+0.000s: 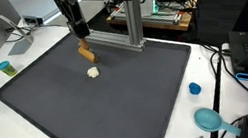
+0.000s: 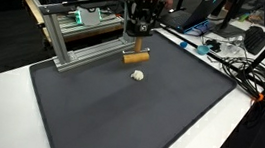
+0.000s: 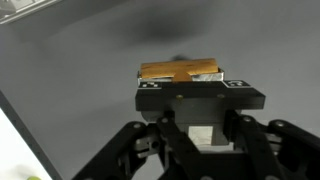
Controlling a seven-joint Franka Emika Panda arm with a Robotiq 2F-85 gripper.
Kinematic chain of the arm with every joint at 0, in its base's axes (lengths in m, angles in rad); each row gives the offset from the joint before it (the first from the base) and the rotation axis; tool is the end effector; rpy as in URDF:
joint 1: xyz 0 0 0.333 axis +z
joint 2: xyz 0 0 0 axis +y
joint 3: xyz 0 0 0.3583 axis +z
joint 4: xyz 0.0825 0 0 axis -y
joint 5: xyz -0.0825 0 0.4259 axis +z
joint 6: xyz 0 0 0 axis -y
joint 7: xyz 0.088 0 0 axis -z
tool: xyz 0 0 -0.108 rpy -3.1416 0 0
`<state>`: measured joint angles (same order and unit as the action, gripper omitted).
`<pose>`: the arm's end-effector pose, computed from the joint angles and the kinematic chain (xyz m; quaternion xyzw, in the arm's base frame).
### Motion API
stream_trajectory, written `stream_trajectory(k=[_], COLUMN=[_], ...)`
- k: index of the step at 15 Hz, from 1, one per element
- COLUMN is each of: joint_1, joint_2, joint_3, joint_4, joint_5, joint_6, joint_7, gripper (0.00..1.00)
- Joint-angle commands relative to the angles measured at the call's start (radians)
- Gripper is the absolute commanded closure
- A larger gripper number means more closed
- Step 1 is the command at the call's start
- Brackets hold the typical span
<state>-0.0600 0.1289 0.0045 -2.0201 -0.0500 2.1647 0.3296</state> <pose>0.6183 -0.0364 0.4075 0.9838 -0.1777 0.0106 0.0193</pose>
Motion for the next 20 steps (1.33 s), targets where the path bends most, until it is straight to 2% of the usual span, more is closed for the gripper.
stream_trajectory(k=[1,3,4,10,11,16,17,20], joint_1=[0.019,0.019,0.019,0.028,0.029,0.03,0.03,0.032], joint_2=[0.009,0.022,0.025,0.046,0.051,0.055,0.055,0.076], joint_3=[-0.022,-0.024,-0.023,-0.025,-0.025,-0.027,-0.027,-0.034], joint_4=[0.001,0.001,0.002,0.006,0.007,0.007,0.007,0.022], joint_5=[0.012,0.023,0.032,0.025,0.025,0.024,0.024,0.017], joint_6=[0.0,0.006,0.017,0.013,0.013,0.013,0.013,0.026], joint_7=[-0.003,-0.003,0.001,-0.002,-0.001,-0.002,-0.002,0.029], gripper=[0.53,0.53,0.78,0.78,0.53,0.53,0.78,0.78])
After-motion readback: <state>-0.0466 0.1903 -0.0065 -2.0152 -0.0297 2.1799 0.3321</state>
